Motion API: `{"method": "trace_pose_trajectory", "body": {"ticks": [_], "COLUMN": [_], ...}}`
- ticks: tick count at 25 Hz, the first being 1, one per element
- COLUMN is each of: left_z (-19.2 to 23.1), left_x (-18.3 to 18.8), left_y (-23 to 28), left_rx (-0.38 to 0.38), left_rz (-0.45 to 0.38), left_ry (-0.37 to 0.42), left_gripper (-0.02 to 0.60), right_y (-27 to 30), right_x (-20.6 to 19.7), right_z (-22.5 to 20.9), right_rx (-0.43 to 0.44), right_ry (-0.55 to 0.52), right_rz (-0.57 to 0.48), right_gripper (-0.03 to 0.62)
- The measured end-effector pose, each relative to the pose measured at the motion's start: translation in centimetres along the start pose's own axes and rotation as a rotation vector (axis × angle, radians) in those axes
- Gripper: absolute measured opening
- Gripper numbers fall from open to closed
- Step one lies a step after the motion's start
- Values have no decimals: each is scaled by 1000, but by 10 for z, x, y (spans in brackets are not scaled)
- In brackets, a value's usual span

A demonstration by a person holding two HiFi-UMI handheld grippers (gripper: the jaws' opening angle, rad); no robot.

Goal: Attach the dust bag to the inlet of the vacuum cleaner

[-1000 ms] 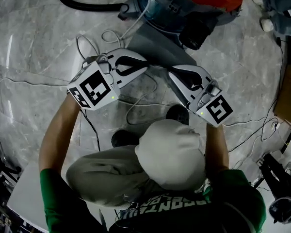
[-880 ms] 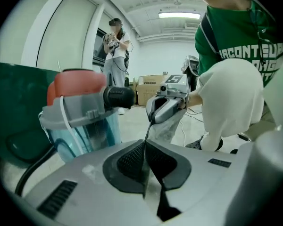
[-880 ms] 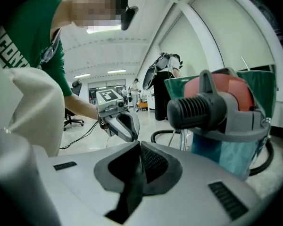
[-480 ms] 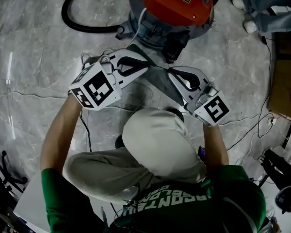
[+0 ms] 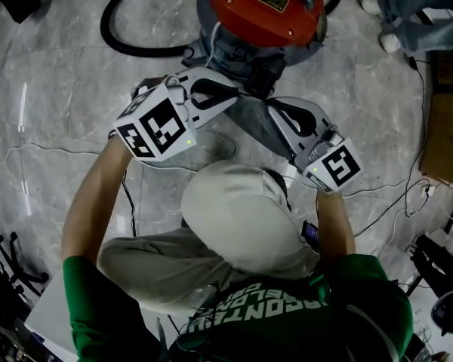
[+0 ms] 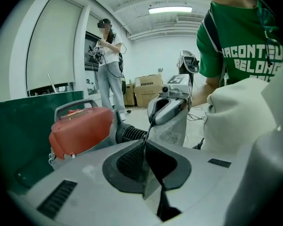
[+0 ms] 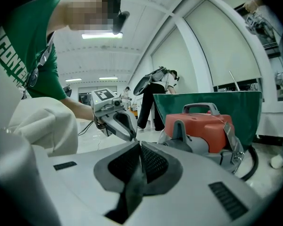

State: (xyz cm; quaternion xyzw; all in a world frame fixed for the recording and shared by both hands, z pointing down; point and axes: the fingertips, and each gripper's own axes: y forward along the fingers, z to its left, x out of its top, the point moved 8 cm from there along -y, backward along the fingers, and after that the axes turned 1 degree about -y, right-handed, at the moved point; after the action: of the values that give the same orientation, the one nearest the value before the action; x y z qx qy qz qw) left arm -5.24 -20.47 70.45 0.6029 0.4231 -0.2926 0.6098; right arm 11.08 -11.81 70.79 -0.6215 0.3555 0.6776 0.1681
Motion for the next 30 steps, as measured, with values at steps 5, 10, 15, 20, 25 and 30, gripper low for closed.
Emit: {"method": "trace_pose_trajectory", "body": {"ticks": [5, 10, 15, 20, 25, 30], "left_z": [8, 15, 21, 23, 32, 36], "left_x": [5, 9, 13, 15, 17, 20], "left_y": [6, 12, 18, 18, 25, 29], "left_rx": [15, 27, 22, 39, 53, 64], "left_rz": [27, 52, 65, 54, 76, 88], "left_ry": [25, 30, 49, 32, 32, 43], "left_gripper": [15, 17, 20, 20, 25, 26], "right_y": [0, 1, -1, 0, 1, 2], "right_x": [-2, -2, -7, -6, -7, -8], "right_z": [-10, -20, -24, -31, -44, -51], "right_rx": [-16, -6, 5, 18, 13, 27], "right_ry": [-10, -20, -6, 7, 15, 18], "right_rz": [-8, -13, -38, -51, -69, -81], "right_gripper": [15, 15, 14, 15, 15, 17]}}
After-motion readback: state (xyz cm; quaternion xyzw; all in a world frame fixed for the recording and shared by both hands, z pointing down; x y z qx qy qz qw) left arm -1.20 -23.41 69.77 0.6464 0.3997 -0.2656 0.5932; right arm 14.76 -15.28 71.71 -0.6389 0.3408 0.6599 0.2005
